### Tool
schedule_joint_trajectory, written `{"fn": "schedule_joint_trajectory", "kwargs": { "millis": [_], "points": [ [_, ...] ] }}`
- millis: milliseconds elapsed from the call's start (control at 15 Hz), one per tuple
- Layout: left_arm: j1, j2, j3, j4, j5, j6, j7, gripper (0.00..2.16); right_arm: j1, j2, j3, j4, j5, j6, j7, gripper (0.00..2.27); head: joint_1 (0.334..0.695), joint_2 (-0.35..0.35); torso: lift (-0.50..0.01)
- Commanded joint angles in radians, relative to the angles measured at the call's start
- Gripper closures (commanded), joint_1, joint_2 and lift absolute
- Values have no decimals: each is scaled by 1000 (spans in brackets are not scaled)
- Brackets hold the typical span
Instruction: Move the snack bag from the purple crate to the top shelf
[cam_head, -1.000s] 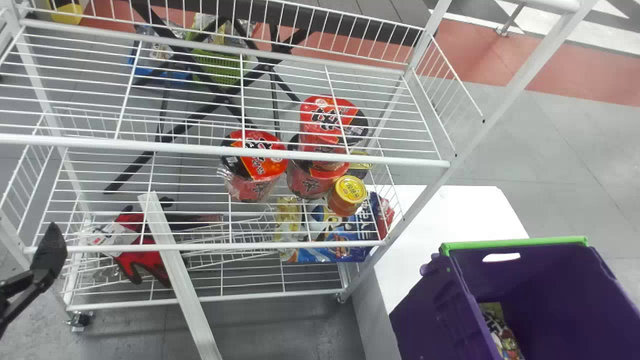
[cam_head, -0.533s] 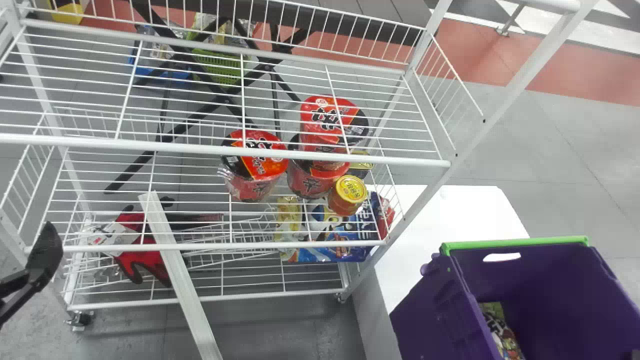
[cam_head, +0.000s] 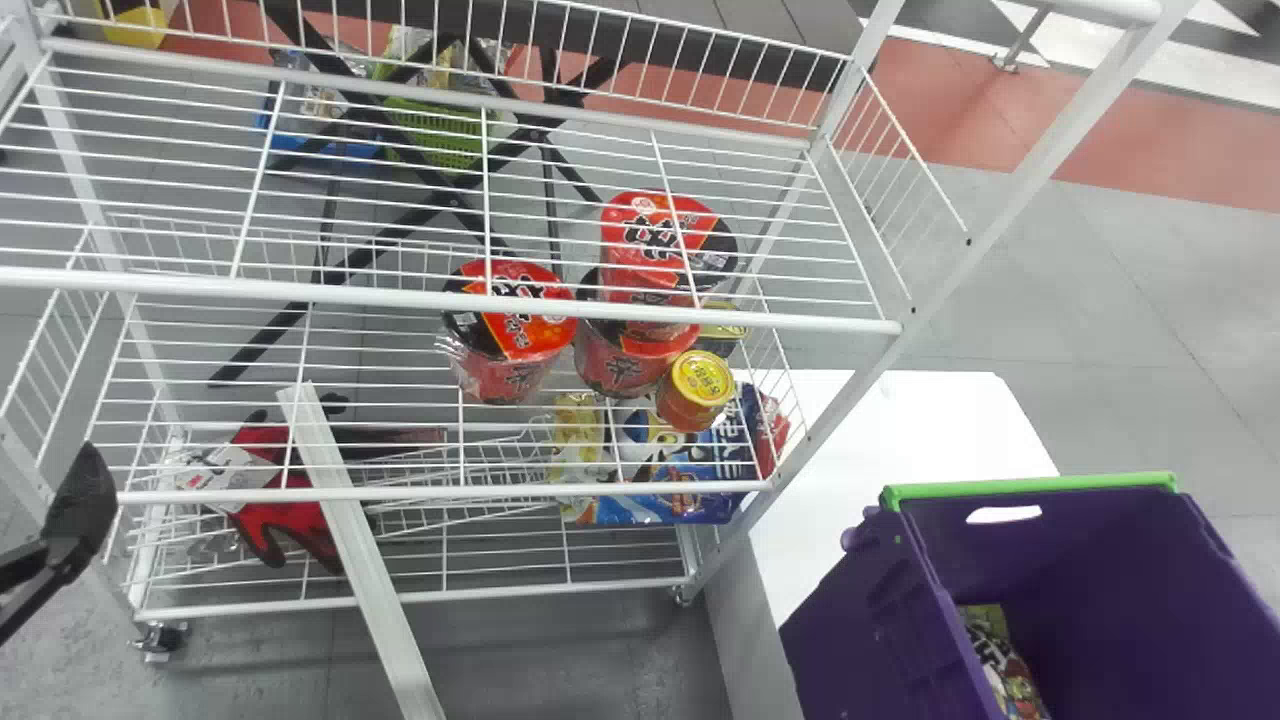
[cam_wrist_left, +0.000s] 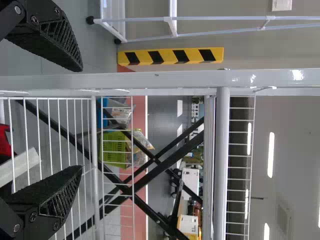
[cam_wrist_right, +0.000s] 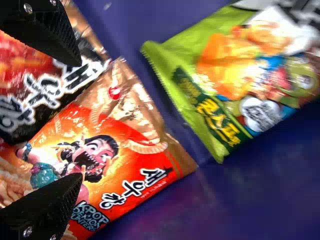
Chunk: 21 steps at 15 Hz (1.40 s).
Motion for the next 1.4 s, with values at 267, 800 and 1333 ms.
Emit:
{"fn": "schedule_joint_trajectory", "kwargs": {
  "millis": [267, 800, 1333],
  "points": [
    [-2, 2, 0, 12, 5, -12, 0, 130, -45, -9, 41, 177, 146, -268, -2, -2, 695, -350, -454],
    [-2, 5, 0, 20, 9, -24, 0, 134, -65, -6, 101, 243, 201, -323, 1, 33, 695, -350, -454],
    [-3, 6, 1, 28, 14, -40, 0, 134, -65, -6, 108, 268, 256, -308, 26, 19, 695, -350, -454]
  ]
}}
